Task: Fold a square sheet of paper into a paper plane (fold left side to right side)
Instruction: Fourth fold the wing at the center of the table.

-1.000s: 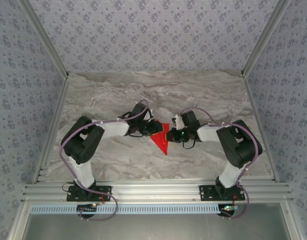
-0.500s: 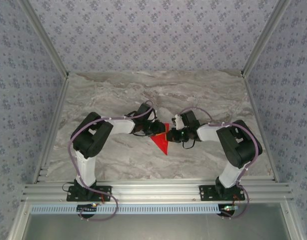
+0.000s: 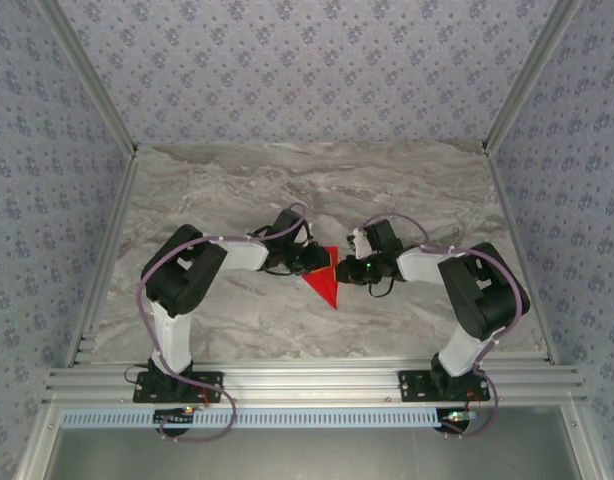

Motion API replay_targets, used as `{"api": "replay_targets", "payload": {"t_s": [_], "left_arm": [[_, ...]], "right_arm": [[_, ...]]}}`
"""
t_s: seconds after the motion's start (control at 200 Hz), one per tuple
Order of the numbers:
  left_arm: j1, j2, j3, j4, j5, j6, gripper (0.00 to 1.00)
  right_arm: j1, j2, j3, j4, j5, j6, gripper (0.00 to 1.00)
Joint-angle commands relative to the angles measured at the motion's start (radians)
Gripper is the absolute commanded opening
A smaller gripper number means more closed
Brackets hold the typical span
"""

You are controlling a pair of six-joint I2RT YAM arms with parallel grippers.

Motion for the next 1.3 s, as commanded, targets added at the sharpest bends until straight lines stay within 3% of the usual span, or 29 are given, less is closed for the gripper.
{"api": "replay_targets", "payload": {"t_s": [0.0,0.205,0.575,1.294], "left_arm": [[0.003,0.033,-0.06,-0.076,-0.052,0.003,0.21],[0.005,0.032,-0.068,-0.061,-0.048,-0.001,0.21],[0.003,0.03,-0.06,-0.063,-0.045,0.0,0.21],[0.004,0.026,-0.06,-0.068,-0.049,0.003,0.21]], "right_arm": [[-0.016,-0.077,0.024,-0.088,-0.019,-0.019,0.19],[-0.001,-0.178,0.009,-0.115,-0.085,-0.007,0.23],[0.135,-0.137,-0.058,-0.033,-0.124,0.047,0.22],[0.154,-0.041,-0.088,-0.039,-0.074,0.027,0.21]]}}
